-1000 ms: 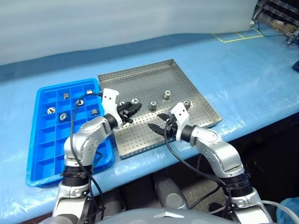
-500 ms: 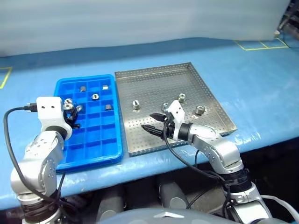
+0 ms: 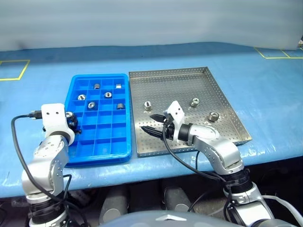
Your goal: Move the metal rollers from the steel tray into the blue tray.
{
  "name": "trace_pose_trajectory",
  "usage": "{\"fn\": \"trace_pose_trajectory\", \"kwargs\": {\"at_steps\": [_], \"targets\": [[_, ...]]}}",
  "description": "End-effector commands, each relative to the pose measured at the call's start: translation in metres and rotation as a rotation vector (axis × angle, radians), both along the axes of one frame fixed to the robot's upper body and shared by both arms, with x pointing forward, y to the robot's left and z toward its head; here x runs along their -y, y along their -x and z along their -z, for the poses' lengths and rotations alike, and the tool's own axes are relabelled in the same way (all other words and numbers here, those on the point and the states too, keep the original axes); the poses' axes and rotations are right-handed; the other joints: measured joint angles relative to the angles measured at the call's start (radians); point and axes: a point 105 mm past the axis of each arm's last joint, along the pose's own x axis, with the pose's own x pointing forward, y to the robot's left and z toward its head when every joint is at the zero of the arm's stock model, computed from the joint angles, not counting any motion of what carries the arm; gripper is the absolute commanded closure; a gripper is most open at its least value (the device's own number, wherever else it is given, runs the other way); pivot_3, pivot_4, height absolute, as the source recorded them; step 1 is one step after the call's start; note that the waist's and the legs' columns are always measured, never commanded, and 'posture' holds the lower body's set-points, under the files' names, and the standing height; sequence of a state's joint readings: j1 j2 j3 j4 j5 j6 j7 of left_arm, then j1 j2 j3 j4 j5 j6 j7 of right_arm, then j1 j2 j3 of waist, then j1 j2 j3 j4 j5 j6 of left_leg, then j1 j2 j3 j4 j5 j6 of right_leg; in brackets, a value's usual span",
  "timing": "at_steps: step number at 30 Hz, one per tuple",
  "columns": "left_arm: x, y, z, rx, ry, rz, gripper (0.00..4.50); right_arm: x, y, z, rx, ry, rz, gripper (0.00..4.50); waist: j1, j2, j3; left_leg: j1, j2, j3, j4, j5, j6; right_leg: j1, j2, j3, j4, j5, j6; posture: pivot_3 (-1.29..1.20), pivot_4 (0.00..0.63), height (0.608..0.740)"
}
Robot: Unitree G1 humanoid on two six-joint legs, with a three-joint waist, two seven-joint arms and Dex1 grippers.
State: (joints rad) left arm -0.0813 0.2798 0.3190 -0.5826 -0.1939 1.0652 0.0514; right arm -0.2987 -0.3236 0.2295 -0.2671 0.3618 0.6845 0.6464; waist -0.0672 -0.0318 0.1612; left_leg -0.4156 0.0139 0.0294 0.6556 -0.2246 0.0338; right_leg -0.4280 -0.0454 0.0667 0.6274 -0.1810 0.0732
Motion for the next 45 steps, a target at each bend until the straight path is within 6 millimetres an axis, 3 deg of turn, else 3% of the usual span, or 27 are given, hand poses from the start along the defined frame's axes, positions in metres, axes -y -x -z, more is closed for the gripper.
{"fn": "trace_pose_trajectory", "kwargs": {"at_steps": [1,3,6,9,11,14,20,27,35,45], "targets": [[0.008,-0.006,-0.010,0.042,-0.043,0.045,1.17,-0.002,0.000,-0.010,0.054,-0.006,-0.006,1.09,-0.001,0.000,0.000,0.000,0.000,0.000,0.000,0.000,0.000,0.000,0.000,0.000,0.000,0.000,0.000,-0.07,0.150,0.740],[0.017,-0.009,-0.024,0.107,-0.031,0.075,0.53,0.001,0.001,-0.011,0.061,-0.002,0.000,1.09,-0.002,0.000,0.000,0.000,0.001,0.000,0.000,0.000,0.000,0.000,0.000,0.000,0.000,0.000,0.000,-0.09,0.150,0.740],[0.044,-0.018,-0.055,0.262,0.040,0.207,0.53,0.007,-0.001,-0.013,0.070,0.002,0.032,1.09,-0.003,0.000,0.000,0.000,0.001,0.000,0.000,0.000,0.000,0.000,0.000,0.000,0.000,0.000,0.000,-0.10,0.150,0.740],[0.090,-0.026,-0.082,0.376,0.177,0.450,0.53,0.013,-0.003,-0.013,0.075,0.008,0.063,1.09,0.000,-0.001,0.000,-0.001,0.001,0.000,0.002,0.000,0.000,0.000,0.000,-0.001,0.000,0.000,0.000,-0.12,0.150,0.740],[0.114,-0.034,-0.086,0.370,0.201,0.575,0.53,0.016,-0.004,-0.012,0.081,0.024,0.081,1.09,-0.004,-0.001,0.000,-0.001,0.000,0.000,0.003,0.000,0.000,0.001,0.000,-0.001,0.000,0.000,0.000,-0.14,0.150,0.740],[0.137,-0.052,-0.071,0.253,0.106,0.682,0.53,0.018,-0.005,-0.009,0.095,0.054,0.105,1.09,-0.017,0.000,-0.001,-0.001,-0.004,0.001,0.002,0.000,0.000,0.001,0.001,0.000,0.000,0.000,0.000,-0.17,0.150,0.740],[0.149,-0.083,-0.032,0.054,0.027,0.720,0.53,0.022,-0.003,-0.008,0.106,0.042,0.156,1.09,-0.058,0.000,-0.001,-0.001,-0.003,0.000,0.002,0.000,0.000,0.000,0.002,0.000,0.001,0.000,0.001,-0.24,0.150,0.740],[0.155,-0.097,0.004,-0.103,0.015,0.774,0.53,0.026,0.002,-0.003,0.108,0.039,0.204,1.09,-0.117,0.000,-0.001,-0.002,-0.004,-0.001,0.002,0.000,0.000,0.000,0.002,0.000,0.000,-0.002,0.004,-0.30,0.150,0.740],[0.146,-0.106,0.021,-0.169,-0.086,0.724,0.53,0.029,0.002,-0.001,0.112,0.049,0.233,1.09,-0.178,0.001,-0.001,0.000,-0.003,-0.001,0.002,0.000,0.000,0.001,0.002,0.001,0.001,-0.001,0.006,-0.31,0.150,0.740],[0.148,-0.112,0.029,-0.241,-0.159,0.699,0.53,0.029,-0.004,-0.003,0.124,0.041,0.274,1.09,-0.207,0.001,-0.001,-0.001,-0.003,-0.001,0.001,0.000,0.000,0.000,0.001,0.001,0.001,0.002,0.012,-0.29,0.150,0.740]]}}
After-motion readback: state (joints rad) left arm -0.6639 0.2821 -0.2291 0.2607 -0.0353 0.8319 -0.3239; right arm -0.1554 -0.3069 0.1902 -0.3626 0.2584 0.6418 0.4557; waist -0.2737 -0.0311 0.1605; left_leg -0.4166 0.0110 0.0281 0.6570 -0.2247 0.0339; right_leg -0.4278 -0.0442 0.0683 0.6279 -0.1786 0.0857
